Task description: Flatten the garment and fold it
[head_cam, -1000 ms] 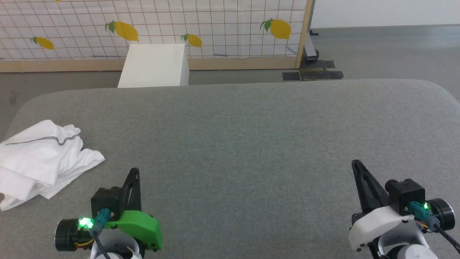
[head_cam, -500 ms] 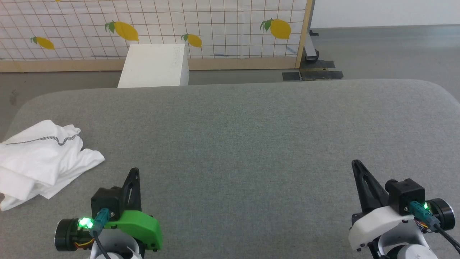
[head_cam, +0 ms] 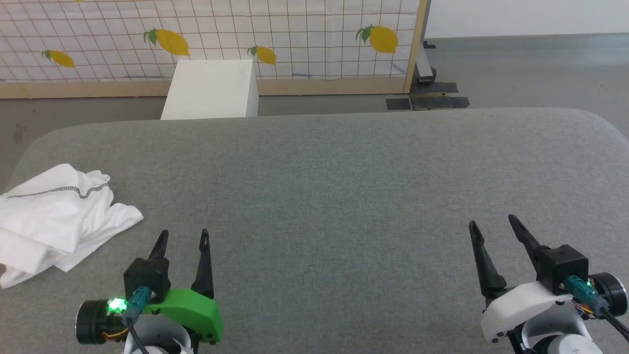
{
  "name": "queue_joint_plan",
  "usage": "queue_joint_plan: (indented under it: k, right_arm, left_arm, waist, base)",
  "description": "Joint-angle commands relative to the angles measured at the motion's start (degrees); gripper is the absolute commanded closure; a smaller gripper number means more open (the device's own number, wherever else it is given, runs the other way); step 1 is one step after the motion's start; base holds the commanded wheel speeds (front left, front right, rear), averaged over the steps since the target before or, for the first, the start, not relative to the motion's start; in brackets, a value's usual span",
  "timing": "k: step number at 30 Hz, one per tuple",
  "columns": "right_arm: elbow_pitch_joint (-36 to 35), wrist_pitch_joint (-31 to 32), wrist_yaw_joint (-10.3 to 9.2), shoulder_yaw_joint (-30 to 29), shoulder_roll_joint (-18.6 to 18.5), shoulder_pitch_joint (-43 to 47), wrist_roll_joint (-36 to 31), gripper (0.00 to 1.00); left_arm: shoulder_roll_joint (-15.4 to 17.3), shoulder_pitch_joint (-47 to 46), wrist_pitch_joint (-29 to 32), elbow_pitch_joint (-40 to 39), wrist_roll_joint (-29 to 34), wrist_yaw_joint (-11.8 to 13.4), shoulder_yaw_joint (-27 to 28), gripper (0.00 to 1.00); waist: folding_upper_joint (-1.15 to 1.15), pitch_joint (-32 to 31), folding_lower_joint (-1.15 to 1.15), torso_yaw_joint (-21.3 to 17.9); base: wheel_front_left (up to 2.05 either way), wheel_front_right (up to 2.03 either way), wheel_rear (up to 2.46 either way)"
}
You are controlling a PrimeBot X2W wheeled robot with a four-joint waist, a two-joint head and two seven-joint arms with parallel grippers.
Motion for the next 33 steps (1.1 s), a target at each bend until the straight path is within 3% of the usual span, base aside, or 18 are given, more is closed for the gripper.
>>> queue_joint_plan:
  k: [1,16,33]
  right_arm:
    - [0.32,-0.57,-0.01,-0.54,0.00,0.21,0.55,0.00]
    - [1.36,-2.35,-0.02,-2.20,0.01,0.22,1.73,0.00]
    - [2.54,-4.37,-0.03,-3.07,0.01,0.31,2.86,0.00]
  left_arm:
    - [-0.02,0.42,-0.69,0.24,-0.23,-0.09,0.25,0.00]
    - [-0.06,1.13,-2.46,0.57,-1.56,-0.01,0.63,0.00]
    - [-0.11,2.15,-4.47,1.09,-3.01,0.03,0.97,0.00]
  waist:
    - [0.00,0.01,0.00,0.02]
    - [0.00,0.16,0.00,1.39]
    - [0.00,0.03,0.00,6.66]
  base:
    - [0.00,0.00,0.00]
    - [0.00,0.00,0.00]
    - [0.00,0.00,0.00]
